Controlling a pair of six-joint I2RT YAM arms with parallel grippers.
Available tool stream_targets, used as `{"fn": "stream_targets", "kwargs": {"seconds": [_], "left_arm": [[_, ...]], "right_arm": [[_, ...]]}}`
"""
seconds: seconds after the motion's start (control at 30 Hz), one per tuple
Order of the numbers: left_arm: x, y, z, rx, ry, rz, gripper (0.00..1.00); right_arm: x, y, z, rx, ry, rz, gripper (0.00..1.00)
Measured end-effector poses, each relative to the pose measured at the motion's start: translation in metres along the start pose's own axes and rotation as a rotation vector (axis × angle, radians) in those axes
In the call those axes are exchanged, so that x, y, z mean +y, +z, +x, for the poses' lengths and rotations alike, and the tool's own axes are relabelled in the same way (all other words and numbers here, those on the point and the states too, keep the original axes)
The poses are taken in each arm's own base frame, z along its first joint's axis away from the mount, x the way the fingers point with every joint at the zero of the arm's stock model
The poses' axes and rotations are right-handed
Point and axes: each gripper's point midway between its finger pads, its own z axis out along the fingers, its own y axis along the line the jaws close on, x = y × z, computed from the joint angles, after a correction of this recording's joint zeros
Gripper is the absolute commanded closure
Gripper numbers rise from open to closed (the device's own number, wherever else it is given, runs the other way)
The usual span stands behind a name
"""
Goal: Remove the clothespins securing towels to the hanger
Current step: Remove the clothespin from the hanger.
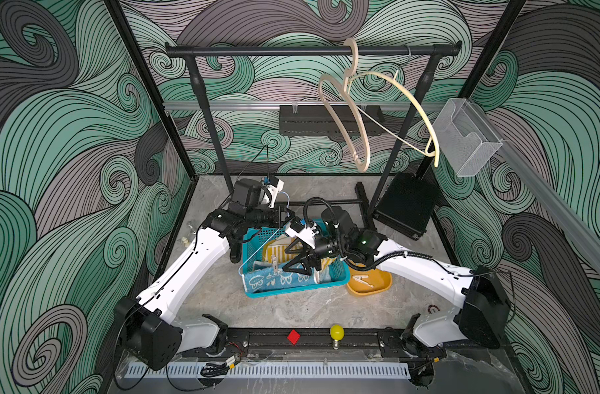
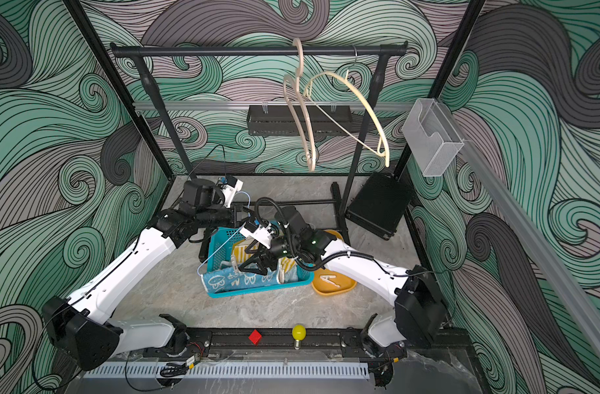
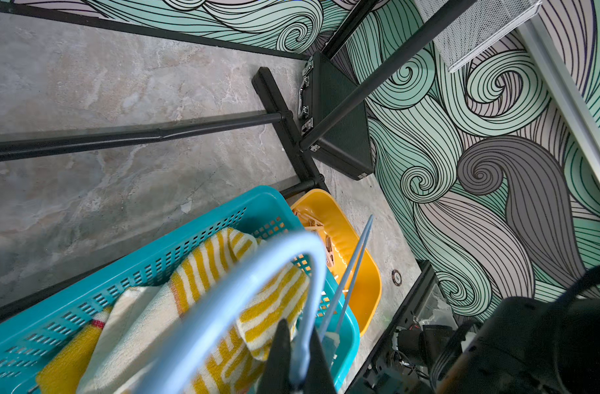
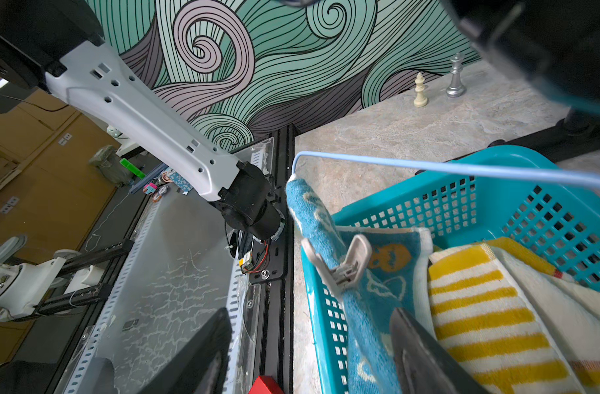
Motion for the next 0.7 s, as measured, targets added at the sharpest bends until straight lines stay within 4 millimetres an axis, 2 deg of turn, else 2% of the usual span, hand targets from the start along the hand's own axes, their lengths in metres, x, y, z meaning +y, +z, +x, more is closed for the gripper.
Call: {"fn": "stream_targets", "kwargs": {"seconds": [0.27,0.43,0.7], "left_arm": [[0.008,-0.002,-0.003,-0.005,-0.022,-0.016,1.00],[0.005,-0.002,-0.004,-0.005,-0.020,-0.005,1.00],[0.003,-0.003,-0.005,-0.005,-0.040,0.002,1.00]], "right_arm": [[-0.007,0.012,0.000,0.021,0.012,-0.024,0.27],[-0.007,0.024,0.009,0.052,0.027,-0.043,0.27],[-0.009,0.024,0.006,0.042,0.011,-0.021,0.26]]}}
